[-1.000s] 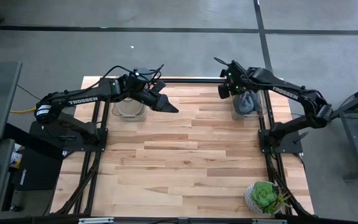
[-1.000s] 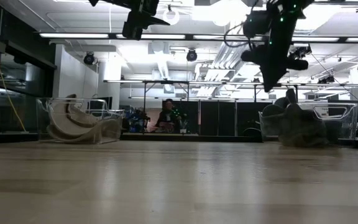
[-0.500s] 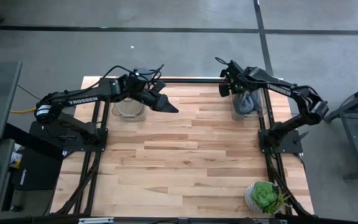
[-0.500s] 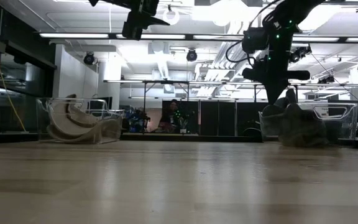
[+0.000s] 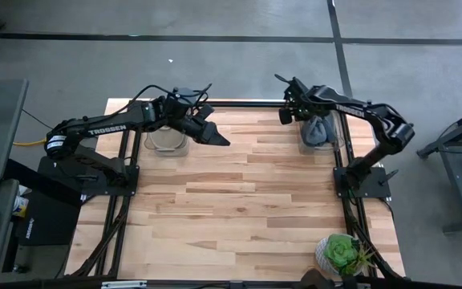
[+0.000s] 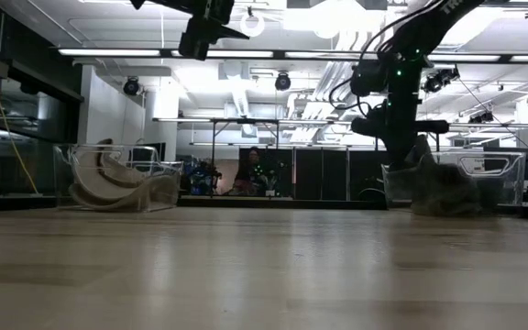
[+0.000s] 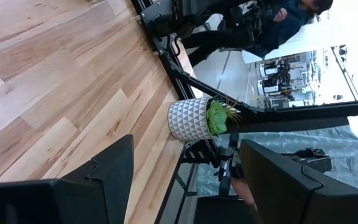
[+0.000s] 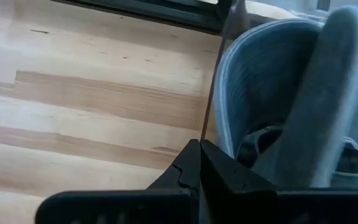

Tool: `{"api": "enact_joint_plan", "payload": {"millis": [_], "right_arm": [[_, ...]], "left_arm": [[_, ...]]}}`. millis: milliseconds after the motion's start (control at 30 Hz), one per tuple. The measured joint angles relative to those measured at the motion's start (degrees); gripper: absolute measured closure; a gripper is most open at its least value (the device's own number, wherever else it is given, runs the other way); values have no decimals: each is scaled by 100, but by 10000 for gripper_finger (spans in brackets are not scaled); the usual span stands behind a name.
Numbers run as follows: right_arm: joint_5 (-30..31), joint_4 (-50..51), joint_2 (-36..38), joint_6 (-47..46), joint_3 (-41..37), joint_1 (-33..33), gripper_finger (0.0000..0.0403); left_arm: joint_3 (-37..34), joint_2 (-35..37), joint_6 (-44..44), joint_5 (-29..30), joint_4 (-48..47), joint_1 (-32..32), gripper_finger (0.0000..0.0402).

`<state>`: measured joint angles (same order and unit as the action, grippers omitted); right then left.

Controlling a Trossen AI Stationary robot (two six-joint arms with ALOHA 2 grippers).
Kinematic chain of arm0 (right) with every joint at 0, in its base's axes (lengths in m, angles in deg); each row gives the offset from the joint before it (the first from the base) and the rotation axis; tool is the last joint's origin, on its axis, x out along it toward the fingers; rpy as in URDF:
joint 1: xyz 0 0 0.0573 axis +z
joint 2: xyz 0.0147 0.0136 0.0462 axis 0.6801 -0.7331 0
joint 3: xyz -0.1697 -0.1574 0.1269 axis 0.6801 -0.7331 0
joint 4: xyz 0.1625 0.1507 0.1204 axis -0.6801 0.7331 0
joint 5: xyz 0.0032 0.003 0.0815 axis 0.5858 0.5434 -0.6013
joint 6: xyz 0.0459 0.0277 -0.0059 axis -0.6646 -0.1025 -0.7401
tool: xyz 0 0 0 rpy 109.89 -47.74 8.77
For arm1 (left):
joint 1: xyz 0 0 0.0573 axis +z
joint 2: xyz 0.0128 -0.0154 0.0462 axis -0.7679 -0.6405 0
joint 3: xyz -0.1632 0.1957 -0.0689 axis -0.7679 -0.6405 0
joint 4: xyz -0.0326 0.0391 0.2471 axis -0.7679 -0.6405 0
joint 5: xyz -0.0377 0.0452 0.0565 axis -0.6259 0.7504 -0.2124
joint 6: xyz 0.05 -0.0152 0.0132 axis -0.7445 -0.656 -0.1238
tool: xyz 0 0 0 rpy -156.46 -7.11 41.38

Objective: Pick & Place hat
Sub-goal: Put the blue cap into the right transparent bin

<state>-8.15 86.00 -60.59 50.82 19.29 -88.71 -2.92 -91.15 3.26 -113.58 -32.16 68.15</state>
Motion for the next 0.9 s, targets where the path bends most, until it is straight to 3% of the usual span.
{"api": "enact_joint_plan", "payload": {"millis": [267,500,633,900], "right_arm": [[-148,-115,112,152,83,1,403],[183,67,827,269,312,11,403],[517,668,1127,117,328,-115,403],[301,793,1120,99,190,-382,403]], "left_arm": [[0,0,-2,42,-73,2,150],[0,0,-2,49,-83,0,150],[0,0,-4,49,-83,1,150],[0,0,-4,47,-83,0,150]]}}
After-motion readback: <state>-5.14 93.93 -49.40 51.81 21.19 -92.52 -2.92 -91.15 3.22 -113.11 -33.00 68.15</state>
